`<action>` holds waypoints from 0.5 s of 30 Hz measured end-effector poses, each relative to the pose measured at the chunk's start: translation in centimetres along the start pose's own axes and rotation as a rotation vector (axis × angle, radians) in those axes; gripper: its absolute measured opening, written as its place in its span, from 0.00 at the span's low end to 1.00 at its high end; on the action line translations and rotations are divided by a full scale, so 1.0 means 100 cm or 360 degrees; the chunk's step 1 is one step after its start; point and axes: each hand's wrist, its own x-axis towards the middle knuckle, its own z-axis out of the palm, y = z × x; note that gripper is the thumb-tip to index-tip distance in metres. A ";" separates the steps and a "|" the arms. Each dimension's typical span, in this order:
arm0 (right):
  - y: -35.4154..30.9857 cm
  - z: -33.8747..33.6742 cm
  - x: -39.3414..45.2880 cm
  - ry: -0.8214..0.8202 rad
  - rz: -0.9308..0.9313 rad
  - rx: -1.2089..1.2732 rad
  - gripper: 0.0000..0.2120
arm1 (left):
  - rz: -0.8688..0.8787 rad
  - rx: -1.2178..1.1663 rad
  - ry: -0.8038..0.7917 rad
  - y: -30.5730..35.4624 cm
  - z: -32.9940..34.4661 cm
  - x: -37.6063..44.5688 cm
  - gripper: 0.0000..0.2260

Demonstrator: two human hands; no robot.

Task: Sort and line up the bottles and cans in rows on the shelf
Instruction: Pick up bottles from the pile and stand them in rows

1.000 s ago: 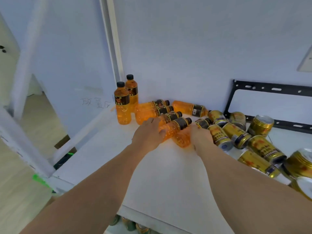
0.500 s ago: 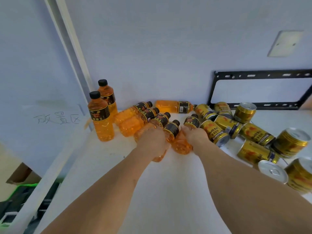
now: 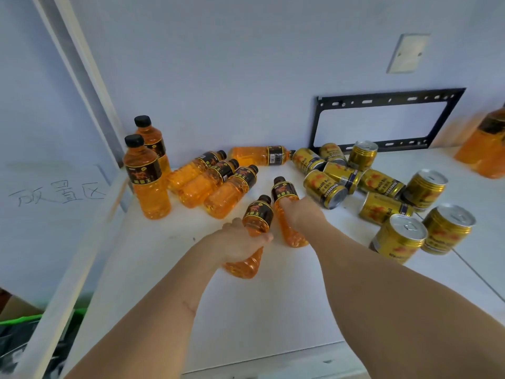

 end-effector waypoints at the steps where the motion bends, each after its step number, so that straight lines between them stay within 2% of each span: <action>1: 0.001 0.000 -0.005 -0.0008 0.0012 -0.0061 0.37 | 0.0007 -0.0010 0.0026 -0.002 0.002 -0.003 0.41; 3: 0.005 -0.003 -0.012 -0.0055 -0.0007 -0.0097 0.37 | 0.0014 -0.0081 0.0051 -0.005 0.006 -0.012 0.35; 6: 0.018 -0.009 -0.022 -0.0096 0.0024 0.0029 0.32 | -0.0001 -0.0324 0.0043 -0.013 0.012 -0.029 0.28; 8: 0.029 -0.013 -0.032 -0.0090 0.0021 0.0154 0.29 | -0.0034 -0.0432 0.0064 -0.018 0.020 -0.041 0.27; 11: 0.051 -0.020 -0.051 -0.0081 0.0021 0.0449 0.32 | -0.0044 -0.0511 0.0148 -0.021 0.034 -0.066 0.27; 15: 0.089 -0.034 -0.080 -0.0075 -0.0109 0.0849 0.27 | 0.0080 -0.1044 0.0043 -0.022 0.059 -0.112 0.23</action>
